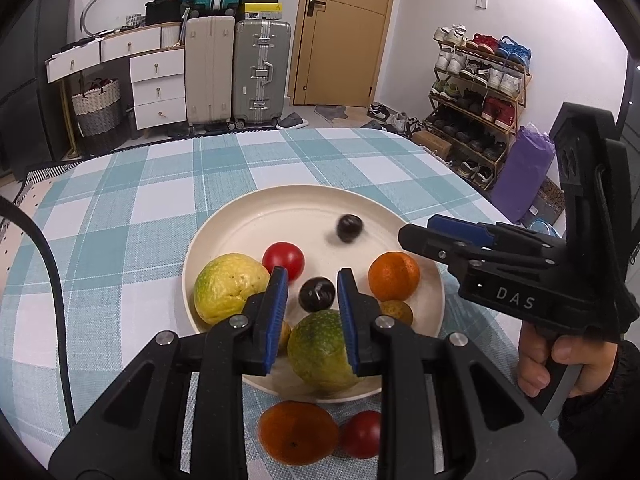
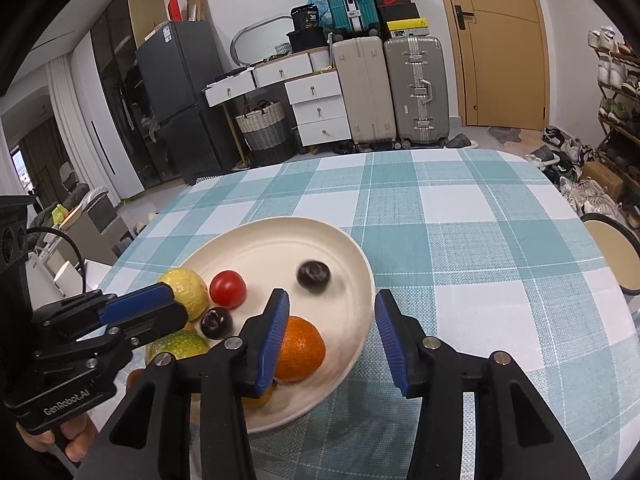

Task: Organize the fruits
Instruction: 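Open the left gripper over the plate while the right releases its plum there, then withdraw both grippers back from the plate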

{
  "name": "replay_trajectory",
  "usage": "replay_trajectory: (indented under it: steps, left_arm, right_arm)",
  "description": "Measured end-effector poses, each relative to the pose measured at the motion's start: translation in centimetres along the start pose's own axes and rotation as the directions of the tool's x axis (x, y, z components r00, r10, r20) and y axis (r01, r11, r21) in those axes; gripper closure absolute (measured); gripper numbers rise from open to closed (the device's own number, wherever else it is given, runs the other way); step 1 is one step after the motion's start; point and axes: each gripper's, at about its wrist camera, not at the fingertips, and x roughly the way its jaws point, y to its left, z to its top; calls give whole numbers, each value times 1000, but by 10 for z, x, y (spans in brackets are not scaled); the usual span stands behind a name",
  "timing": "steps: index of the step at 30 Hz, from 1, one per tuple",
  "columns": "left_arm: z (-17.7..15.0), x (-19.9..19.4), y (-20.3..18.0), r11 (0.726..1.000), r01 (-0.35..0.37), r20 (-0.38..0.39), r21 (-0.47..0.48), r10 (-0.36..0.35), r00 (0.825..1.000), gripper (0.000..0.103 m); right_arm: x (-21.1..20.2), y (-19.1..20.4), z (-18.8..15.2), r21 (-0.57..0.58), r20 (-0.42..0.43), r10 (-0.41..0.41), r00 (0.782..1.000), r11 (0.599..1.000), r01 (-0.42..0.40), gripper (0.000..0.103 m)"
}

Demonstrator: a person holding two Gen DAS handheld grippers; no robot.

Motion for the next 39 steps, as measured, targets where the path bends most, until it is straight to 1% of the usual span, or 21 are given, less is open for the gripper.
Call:
replay_trajectory:
  steps: [1,2,3,4,6,7,8,9,10,11,13,14,16,21,27,35,39]
  left_arm:
    - [0,-2,0,1000,-4,5,4,4,1000,78]
    - [-1,-4,0,1000,-11,7,7,11,1000,69]
    - [-2,-7,0,1000,-24,12,8,24,1000,59]
    - [-4,-10,0,999,-34,20,6,34,999,53]
    - [-6,-17,1,999,-45,24,-1,45,999,35]
    - [-7,-22,2,999,-47,28,-5,47,998,31]
    - [-8,-26,2,999,-51,33,-7,51,998,23]
    - [-10,-32,3,998,-56,41,-8,57,998,18]
    - [-11,-37,3,998,-62,48,-7,62,997,17]
    - [-14,-43,3,998,-68,51,-4,68,996,15]
    - [-18,-53,4,996,-85,50,-1,85,995,6]
    - [-21,-58,4,996,-93,54,-3,93,994,1]
    - [-29,-68,4,996,-89,52,6,88,995,1]
    - [-45,-89,2,993,-119,49,24,117,992,1]
    - [-58,-105,8,991,-130,52,1,130,990,1]
    - [-72,-112,19,990,-141,34,-30,142,989,1]
    - [-74,-109,19,985,-171,23,-16,172,985,1]
  right_arm:
    - [-1,0,0,-4,1,-5,1000,1000,5,52]
    - [-2,1,0,-8,1,-6,1000,1000,6,51]
    - [-3,2,0,-12,0,-5,1000,1000,5,46]
    - [-4,2,0,-19,-2,-3,1000,1000,3,39]
    - [-8,4,-1,-28,4,-7,1000,1000,7,31]
    - [-11,4,-1,-28,7,-8,1000,1000,9,28]
    - [-13,5,-1,-28,7,-5,1000,1000,5,25]
    - [-17,6,-2,-33,8,0,1000,999,0,18]
    - [-20,8,-3,-39,11,-1,1000,999,1,11]
    - [-25,10,-6,-49,18,-8,1000,999,9,9]
    - [-30,14,-9,-59,21,-23,1000,998,25,0]
    - [-33,15,-11,-64,17,-25,1000,998,26,0]
    - [-38,18,-16,-74,6,-10,1000,997,11,0]
    - [-50,26,-28,-84,-4,-3,1000,996,2,0]
    - [-62,34,-38,-90,-14,-9,1000,996,8,0]
    - [-70,43,-50,-83,-31,-2,1000,997,0,0]
    - [-65,49,-56,-76,-67,12,998,997,-17,0]
